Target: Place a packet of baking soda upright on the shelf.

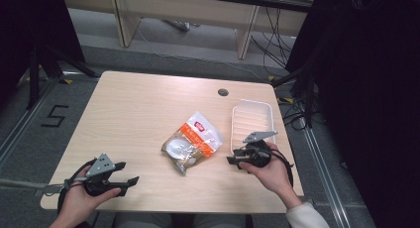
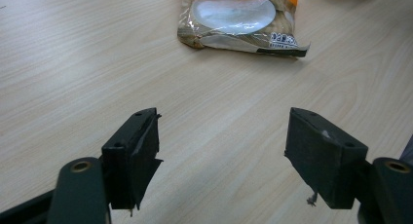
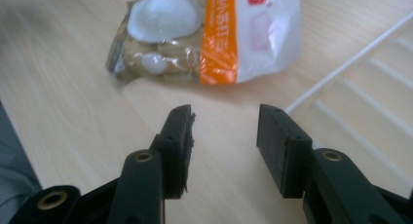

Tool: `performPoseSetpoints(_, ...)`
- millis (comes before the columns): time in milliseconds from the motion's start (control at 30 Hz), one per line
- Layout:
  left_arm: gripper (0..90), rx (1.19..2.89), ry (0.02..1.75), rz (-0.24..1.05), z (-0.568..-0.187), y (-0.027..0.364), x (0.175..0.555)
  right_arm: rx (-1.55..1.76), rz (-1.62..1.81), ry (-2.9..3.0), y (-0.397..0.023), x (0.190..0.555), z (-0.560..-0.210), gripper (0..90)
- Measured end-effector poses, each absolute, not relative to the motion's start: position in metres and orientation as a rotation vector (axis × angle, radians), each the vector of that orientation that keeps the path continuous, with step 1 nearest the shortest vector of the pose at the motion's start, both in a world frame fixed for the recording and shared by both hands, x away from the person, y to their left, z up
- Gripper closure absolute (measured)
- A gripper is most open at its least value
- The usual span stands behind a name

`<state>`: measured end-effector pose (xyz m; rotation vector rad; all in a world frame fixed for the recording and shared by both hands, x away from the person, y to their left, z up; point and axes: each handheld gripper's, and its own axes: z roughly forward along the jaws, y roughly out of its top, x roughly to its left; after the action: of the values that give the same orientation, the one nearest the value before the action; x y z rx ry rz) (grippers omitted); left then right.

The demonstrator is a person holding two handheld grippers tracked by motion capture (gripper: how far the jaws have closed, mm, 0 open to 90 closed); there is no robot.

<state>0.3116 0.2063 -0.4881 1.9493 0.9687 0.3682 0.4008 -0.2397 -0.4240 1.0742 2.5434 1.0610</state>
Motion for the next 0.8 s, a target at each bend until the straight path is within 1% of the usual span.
performPoseSetpoints(100,27.4,1.958,0.952,0.373,-0.488,0.207,0.312,1.084,1.015,2.568,-0.233,0.419,-0.415,55.7)
performPoseSetpoints(167,27.4,1.959,0.940,0.368,-0.488,0.207,0.313,1.146,1.015,2.606,-0.226,0.429,-0.409,55.3)
performPoseSetpoints(267,27.4,1.964,0.940,0.374,-0.488,0.206,0.312,1.114,0.971,2.622,-0.221,0.452,-0.408,54.2)
performPoseSetpoints(300,27.4,1.964,0.940,0.374,-0.488,0.206,0.312,1.114,0.971,2.622,-0.221,0.452,-0.408,54.2)
performPoseSetpoints(333,27.4,1.963,0.940,0.374,-0.488,0.206,0.312,1.129,0.916,2.656,-0.217,0.465,-0.407,53.2)
performPoseSetpoints(367,27.4,1.963,0.940,0.374,-0.488,0.206,0.312,1.129,0.916,2.656,-0.217,0.465,-0.407,53.2)
performPoseSetpoints(400,27.4,1.960,0.945,0.373,-0.488,0.206,0.312,1.165,0.876,2.668,-0.213,0.475,-0.408,50.9)
performPoseSetpoints(500,27.4,1.950,0.947,0.368,-0.488,0.206,0.312,1.167,0.869,2.714,-0.208,0.491,-0.412,50.1)
performPoseSetpoints(800,27.4,1.953,0.950,0.366,-0.488,0.206,0.312,1.241,0.757,2.781,-0.194,0.518,-0.430,47.2)
